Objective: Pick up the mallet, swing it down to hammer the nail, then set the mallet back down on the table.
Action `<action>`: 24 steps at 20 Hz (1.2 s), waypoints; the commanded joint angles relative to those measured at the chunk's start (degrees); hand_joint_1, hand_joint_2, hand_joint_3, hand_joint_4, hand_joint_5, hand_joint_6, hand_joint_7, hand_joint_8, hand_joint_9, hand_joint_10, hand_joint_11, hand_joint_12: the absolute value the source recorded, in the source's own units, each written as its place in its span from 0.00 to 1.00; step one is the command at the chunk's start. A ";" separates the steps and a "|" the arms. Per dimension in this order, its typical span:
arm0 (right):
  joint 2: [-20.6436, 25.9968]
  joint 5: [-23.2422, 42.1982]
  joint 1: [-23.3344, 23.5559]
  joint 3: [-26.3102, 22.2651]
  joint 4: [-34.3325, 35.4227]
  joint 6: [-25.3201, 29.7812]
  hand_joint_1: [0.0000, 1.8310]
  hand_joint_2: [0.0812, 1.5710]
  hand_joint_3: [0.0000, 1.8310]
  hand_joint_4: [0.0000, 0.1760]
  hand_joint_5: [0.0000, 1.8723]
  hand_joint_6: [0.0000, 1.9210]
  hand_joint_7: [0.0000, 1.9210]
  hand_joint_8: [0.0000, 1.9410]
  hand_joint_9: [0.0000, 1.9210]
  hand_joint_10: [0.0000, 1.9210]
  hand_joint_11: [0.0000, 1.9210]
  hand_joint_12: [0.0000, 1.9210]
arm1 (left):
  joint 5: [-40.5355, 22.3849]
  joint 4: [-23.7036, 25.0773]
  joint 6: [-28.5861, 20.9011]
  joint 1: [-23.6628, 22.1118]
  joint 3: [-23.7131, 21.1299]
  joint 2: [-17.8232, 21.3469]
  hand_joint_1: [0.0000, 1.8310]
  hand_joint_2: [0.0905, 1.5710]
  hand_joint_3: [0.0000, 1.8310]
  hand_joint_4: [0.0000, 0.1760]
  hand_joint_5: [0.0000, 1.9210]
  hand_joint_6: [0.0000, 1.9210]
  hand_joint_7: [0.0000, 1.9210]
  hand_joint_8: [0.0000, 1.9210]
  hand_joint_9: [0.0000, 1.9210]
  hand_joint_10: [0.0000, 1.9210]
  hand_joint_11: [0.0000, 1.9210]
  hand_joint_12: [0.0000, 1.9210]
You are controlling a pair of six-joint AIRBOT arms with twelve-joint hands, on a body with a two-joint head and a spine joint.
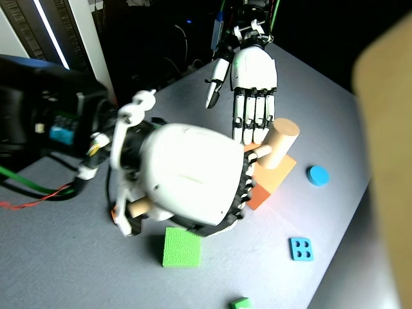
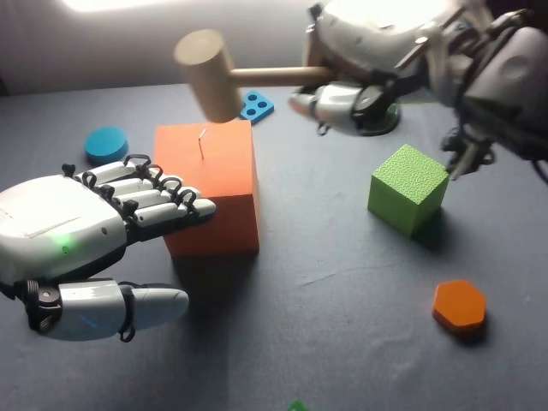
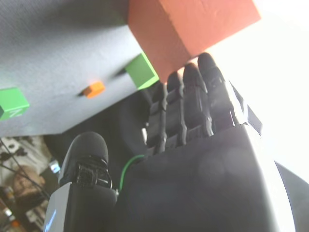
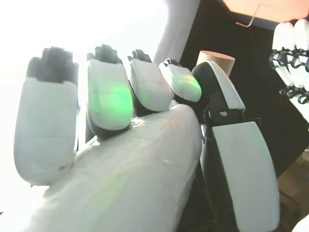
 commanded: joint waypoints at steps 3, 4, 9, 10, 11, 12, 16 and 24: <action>-1.36 5.07 1.93 1.80 -2.49 -0.21 0.29 0.99 0.00 1.00 0.74 1.00 0.86 1.00 0.91 1.00 1.00 1.00 | -3.21 -0.16 -0.37 -0.46 0.21 -0.66 0.00 0.85 0.00 0.00 0.07 0.00 0.10 0.00 0.09 0.00 0.00 0.25; -1.81 5.07 2.16 2.16 -2.48 -0.19 0.30 0.99 0.00 1.00 0.74 1.00 0.86 1.00 0.91 1.00 1.00 1.00 | -3.21 -0.16 -0.37 -0.46 0.22 -0.67 0.00 0.85 0.00 0.00 0.09 0.00 0.12 0.00 0.11 0.00 0.00 0.29; -3.94 4.92 3.03 3.91 -1.14 -0.17 0.27 1.00 0.00 1.00 0.75 1.00 0.87 1.00 0.92 1.00 1.00 1.00 | -3.21 -0.16 -0.36 -0.57 0.33 -0.77 0.00 0.85 0.00 0.00 0.08 0.00 0.11 0.00 0.10 0.00 0.00 0.27; -4.25 4.94 3.05 4.16 -1.14 -0.17 0.28 1.00 0.00 1.00 0.75 1.00 0.87 1.00 0.92 1.00 1.00 1.00 | -3.21 -0.16 -0.36 -0.62 0.34 -0.77 0.00 0.85 0.00 0.00 0.08 0.00 0.11 0.00 0.10 0.00 0.00 0.27; -4.45 4.95 3.05 4.31 -1.14 -0.15 0.28 1.00 0.00 1.00 0.75 1.00 0.87 1.00 0.92 1.00 1.00 1.00 | -3.21 -0.16 -0.36 -0.63 0.34 -0.77 0.00 0.85 0.00 0.00 0.08 0.00 0.11 0.00 0.11 0.00 0.00 0.28; -4.56 5.01 3.05 4.35 -1.14 -0.14 0.26 1.00 0.01 1.00 0.76 1.00 0.88 1.00 0.92 1.00 1.00 1.00 | -3.21 -0.16 -0.36 -0.63 0.34 -0.79 0.00 0.85 0.00 0.00 0.07 0.00 0.10 0.00 0.10 0.00 0.00 0.28; -4.81 5.01 3.05 4.37 -1.14 -0.16 0.31 0.99 0.00 1.00 0.75 1.00 0.86 1.00 0.92 1.00 1.00 1.00 | -3.11 -0.16 -0.30 -0.62 0.36 -0.86 0.00 0.85 0.00 0.00 0.07 0.00 0.10 0.00 0.10 0.00 0.00 0.25; -5.67 3.84 1.20 5.58 -1.17 -0.10 0.29 1.00 0.02 1.00 0.77 1.00 0.88 1.00 0.92 1.00 1.00 1.00 | -3.11 -0.16 -0.20 -0.69 0.36 -0.98 0.00 0.85 0.00 0.00 0.04 0.00 0.07 0.00 0.08 0.00 0.00 0.22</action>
